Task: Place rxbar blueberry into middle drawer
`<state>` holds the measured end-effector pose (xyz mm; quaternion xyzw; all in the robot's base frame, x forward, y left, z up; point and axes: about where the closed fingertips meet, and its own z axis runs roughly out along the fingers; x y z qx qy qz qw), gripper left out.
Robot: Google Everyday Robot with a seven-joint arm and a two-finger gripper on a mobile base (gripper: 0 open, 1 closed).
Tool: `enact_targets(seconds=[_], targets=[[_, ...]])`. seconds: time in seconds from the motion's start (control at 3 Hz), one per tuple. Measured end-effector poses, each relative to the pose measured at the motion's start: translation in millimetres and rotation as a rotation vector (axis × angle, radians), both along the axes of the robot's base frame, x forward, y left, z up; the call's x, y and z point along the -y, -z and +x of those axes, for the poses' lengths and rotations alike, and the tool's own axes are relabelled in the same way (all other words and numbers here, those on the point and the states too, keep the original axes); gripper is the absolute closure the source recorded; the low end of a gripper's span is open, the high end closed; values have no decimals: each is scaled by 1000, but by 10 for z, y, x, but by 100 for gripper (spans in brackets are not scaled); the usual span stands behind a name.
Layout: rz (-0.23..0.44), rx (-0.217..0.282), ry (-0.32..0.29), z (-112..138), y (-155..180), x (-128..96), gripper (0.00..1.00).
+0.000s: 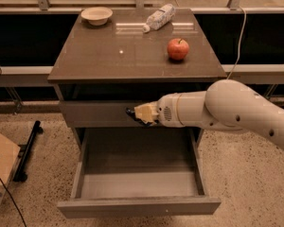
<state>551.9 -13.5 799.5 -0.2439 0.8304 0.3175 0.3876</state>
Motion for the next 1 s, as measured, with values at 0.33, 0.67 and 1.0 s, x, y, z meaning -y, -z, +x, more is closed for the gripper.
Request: enact_targets(seconds=[0.33, 0.67, 1.0], targets=[[-10, -54, 38, -47, 404, 130, 100], [-6, -74, 72, -34, 733, 208, 100], [-3, -89, 98, 57, 1052, 287, 100]])
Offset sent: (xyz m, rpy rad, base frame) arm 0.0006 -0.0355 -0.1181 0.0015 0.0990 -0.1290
